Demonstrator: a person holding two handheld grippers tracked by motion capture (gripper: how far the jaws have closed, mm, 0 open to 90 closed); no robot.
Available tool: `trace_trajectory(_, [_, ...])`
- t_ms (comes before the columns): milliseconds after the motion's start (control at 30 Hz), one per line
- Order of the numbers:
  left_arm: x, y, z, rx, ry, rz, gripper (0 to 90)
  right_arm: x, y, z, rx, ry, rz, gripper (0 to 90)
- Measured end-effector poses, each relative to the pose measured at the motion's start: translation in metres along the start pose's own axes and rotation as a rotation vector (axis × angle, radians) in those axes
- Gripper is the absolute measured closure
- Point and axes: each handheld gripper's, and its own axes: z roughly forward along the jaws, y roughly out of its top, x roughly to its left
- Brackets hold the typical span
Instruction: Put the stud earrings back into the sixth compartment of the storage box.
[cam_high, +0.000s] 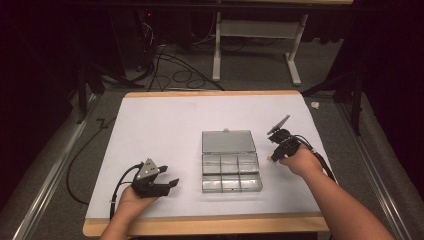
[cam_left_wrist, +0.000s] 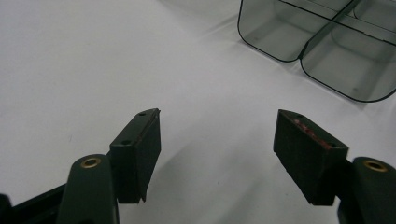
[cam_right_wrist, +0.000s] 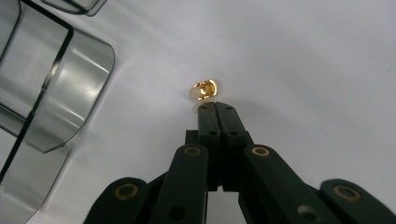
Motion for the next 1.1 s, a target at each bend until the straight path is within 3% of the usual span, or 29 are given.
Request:
trace_trajectory(300, [0.0, 0.0, 0.0, -0.001, -0.002, -0.003, 32.6, -0.005, 0.003, 0.005, 0.002, -0.012, -0.017, 90.0])
trace_trajectory(467, [0.0, 0.0, 0.0, -0.001, -0.002, -0.003, 32.7, -0.003, 0.004, 0.001, 0.007, -0.013, -0.002, 88.3])
trace_trajectory(633, [0.0, 0.0, 0.0, -0.001, -0.004, -0.001, 32.7, 0.002, 0.006, -0.008, -0.017, -0.011, -0.022, 85.1])
trace_trajectory(867, [0.0, 0.0, 0.0, 0.001, -0.006, 0.0, 32.7, 0.006, 0.004, -0.005, -0.002, -0.022, -0.044, 80.9])
trace_trajectory(933, [0.0, 0.0, 0.0, -0.001, -0.005, -0.001, 32.7, 0.008, 0.004, -0.004, 0.009, -0.023, -0.017, 80.9])
trace_trajectory(967, [0.0, 0.0, 0.0, -0.002, -0.005, -0.002, 32.6, 0.007, 0.004, -0.003, 0.007, -0.026, -0.039, 80.9])
trace_trajectory(1100, [0.0, 0.0, 0.0, -0.002, -0.006, -0.003, 32.7, 0.007, 0.004, 0.001, 0.013, -0.047, -0.036, 87.6])
